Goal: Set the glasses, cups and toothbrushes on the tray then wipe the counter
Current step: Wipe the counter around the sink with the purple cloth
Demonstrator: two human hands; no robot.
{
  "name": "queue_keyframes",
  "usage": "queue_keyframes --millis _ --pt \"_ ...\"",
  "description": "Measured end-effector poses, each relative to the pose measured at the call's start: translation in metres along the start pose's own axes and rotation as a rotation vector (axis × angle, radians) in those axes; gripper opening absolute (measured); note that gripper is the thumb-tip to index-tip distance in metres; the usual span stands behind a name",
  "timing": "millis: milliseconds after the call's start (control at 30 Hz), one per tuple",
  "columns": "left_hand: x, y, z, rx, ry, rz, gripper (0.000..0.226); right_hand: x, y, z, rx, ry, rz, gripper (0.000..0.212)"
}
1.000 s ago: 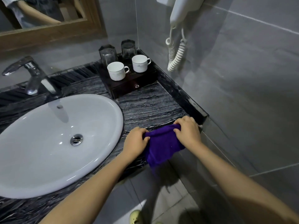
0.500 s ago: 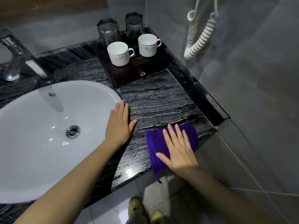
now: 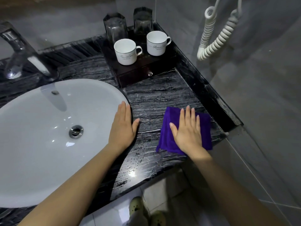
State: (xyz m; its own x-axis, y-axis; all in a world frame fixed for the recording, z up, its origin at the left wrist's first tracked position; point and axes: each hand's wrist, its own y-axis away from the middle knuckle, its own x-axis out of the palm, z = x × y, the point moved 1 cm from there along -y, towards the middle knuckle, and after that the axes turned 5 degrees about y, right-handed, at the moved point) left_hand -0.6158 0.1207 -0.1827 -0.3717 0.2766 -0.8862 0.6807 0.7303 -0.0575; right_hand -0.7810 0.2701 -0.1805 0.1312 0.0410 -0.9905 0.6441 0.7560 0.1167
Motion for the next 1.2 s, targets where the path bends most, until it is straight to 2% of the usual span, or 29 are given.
queue_keyframes --millis 167,333,400,500,667,800,967,1200 --pt "0.001 -0.001 0.0 0.001 -0.002 -0.011 0.063 -0.001 -0.02 0.013 -0.095 0.034 0.045 0.079" --pt "0.001 0.0 0.001 0.005 0.006 -0.017 0.063 0.005 0.012 0.019 -0.267 0.05 0.025 0.077" --pt "0.001 -0.001 0.002 0.005 0.012 -0.011 0.062 0.005 0.03 0.015 -0.244 0.029 -0.023 0.07" --pt "0.002 -0.001 0.003 0.004 0.019 -0.007 0.063 0.005 0.052 0.005 -0.107 0.004 -0.084 0.062" --pt "0.002 -0.001 0.004 -0.001 0.034 -0.007 0.062 0.003 0.05 -0.013 0.103 -0.012 -0.028 0.08" --pt "0.003 -0.001 0.004 -0.007 0.066 -0.002 0.061 -0.001 0.019 -0.022 0.135 -0.01 -0.01 0.069" --pt "0.003 -0.001 0.003 -0.014 0.087 0.001 0.062 -0.005 -0.025 -0.02 0.152 -0.025 0.043 0.068" --pt "0.001 0.001 0.0 -0.008 0.084 -0.002 0.062 -0.007 -0.067 -0.004 0.082 -0.016 0.039 0.067"
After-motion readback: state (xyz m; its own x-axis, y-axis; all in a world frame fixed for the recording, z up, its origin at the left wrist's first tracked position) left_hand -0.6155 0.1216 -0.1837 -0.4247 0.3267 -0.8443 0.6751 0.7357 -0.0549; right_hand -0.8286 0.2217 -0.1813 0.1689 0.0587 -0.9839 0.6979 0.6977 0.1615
